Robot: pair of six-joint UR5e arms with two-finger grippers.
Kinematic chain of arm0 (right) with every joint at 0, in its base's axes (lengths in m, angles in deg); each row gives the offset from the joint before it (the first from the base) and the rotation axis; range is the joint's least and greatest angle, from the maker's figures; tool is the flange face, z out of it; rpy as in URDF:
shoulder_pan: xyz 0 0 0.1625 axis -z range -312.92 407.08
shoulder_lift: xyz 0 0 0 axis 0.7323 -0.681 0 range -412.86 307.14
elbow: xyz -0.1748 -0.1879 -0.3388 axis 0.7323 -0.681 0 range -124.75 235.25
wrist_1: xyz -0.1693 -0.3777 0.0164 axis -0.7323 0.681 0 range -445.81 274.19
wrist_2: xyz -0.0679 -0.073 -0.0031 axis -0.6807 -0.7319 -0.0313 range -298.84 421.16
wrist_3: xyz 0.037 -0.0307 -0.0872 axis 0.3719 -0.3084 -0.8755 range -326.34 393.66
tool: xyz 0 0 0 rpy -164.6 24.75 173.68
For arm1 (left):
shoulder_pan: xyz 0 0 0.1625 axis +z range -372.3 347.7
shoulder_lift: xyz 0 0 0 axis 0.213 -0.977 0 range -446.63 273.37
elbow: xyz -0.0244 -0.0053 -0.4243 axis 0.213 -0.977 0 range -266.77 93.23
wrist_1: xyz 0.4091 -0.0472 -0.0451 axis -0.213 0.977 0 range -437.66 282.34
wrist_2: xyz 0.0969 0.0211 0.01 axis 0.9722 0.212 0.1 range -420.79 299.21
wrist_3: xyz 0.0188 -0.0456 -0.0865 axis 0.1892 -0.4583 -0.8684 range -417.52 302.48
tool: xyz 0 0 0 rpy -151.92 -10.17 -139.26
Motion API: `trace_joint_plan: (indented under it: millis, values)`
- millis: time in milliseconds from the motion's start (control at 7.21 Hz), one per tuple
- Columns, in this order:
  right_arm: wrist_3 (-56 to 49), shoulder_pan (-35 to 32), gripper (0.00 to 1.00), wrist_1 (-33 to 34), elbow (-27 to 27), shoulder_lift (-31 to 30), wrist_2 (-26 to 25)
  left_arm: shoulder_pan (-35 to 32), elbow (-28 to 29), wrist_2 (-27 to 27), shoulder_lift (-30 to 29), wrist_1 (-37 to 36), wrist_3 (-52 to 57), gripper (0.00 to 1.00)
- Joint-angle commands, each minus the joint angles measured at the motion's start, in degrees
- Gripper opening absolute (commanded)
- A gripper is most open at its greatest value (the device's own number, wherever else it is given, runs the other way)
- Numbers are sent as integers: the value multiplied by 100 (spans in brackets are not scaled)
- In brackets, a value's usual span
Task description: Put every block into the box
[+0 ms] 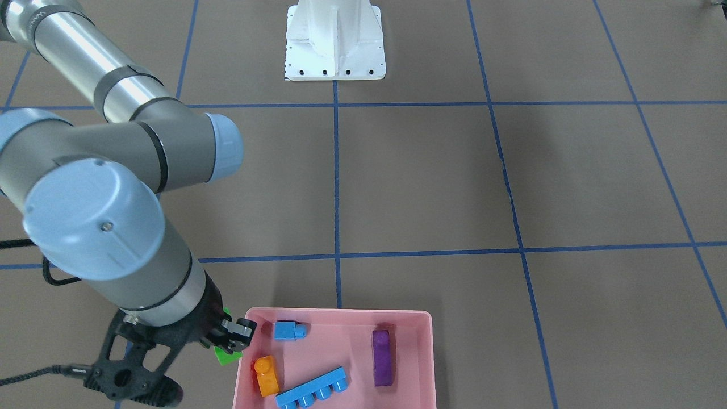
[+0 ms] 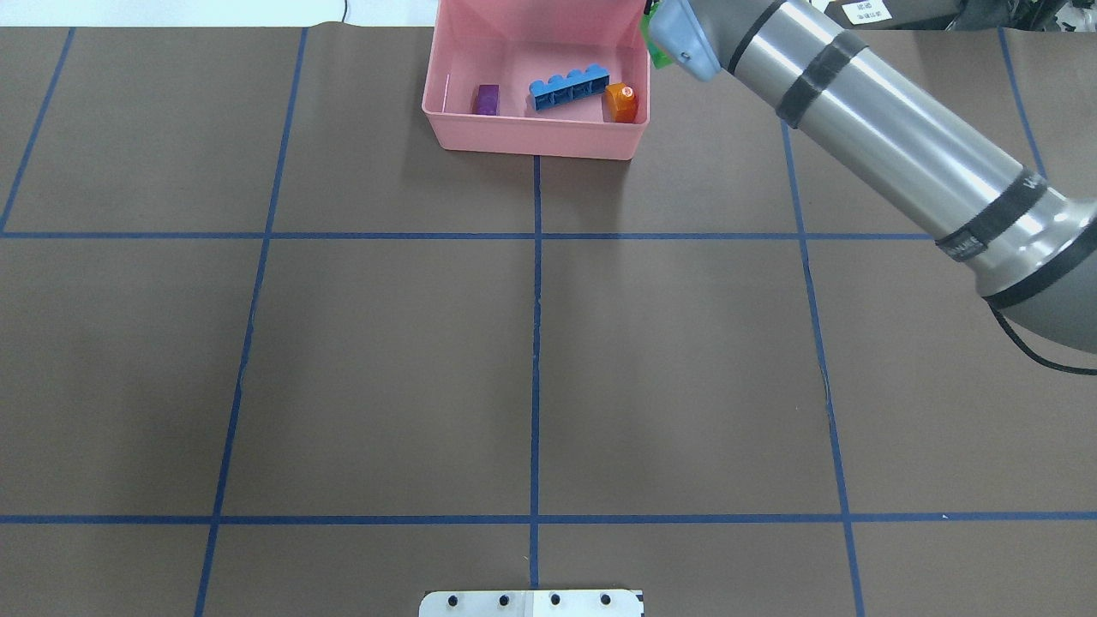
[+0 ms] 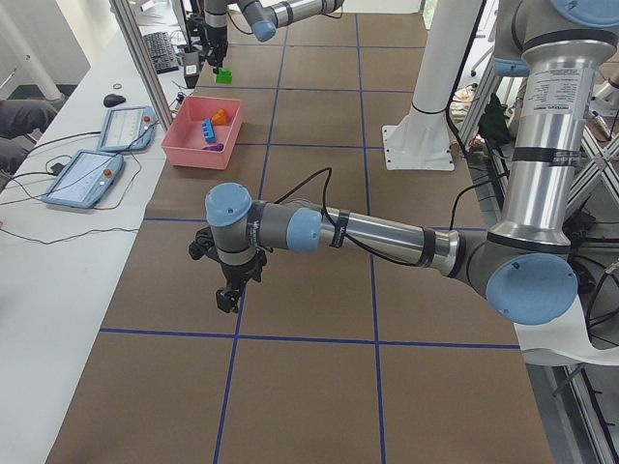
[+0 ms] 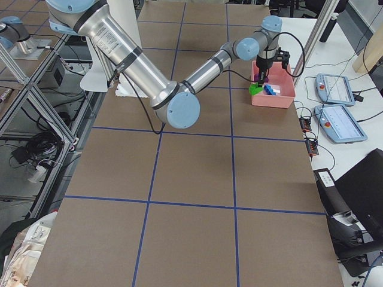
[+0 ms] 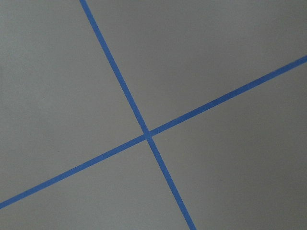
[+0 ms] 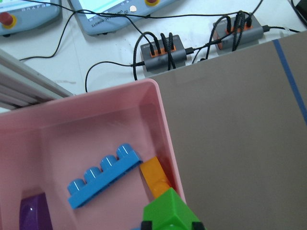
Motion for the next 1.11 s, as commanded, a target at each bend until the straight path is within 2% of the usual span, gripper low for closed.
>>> trace_joint_plan:
  millis: [0, 139, 277, 416, 555, 832, 971]
  values:
    - [488, 264, 14, -930, -1104, 534, -544, 6, -2, -15, 73, 16, 2, 100]
    - [559, 483, 99, -912, -1096, 630, -1120, 6, -2, -16, 73, 16, 2, 100]
    - [690, 476, 100, -904, -1044, 675, -1082, 15, -2, -16, 73, 16, -7, 100]
    - [587, 389, 100, -494, -617, 606, -655, 6, -2, -16, 82, 59, -25, 100]
    - [273, 292, 100, 328, 345, 257, -416, 15, -2, -24, 82, 68, -25, 100]
    - [-1076, -49, 100, 1972, 2699, -1163, -91, 6, -1, -24, 99, 77, -25, 100]
    - [-1850, -286, 100, 2162, 3667, -2075, 42, 15, 85, -7, 99, 77, -51, 100]
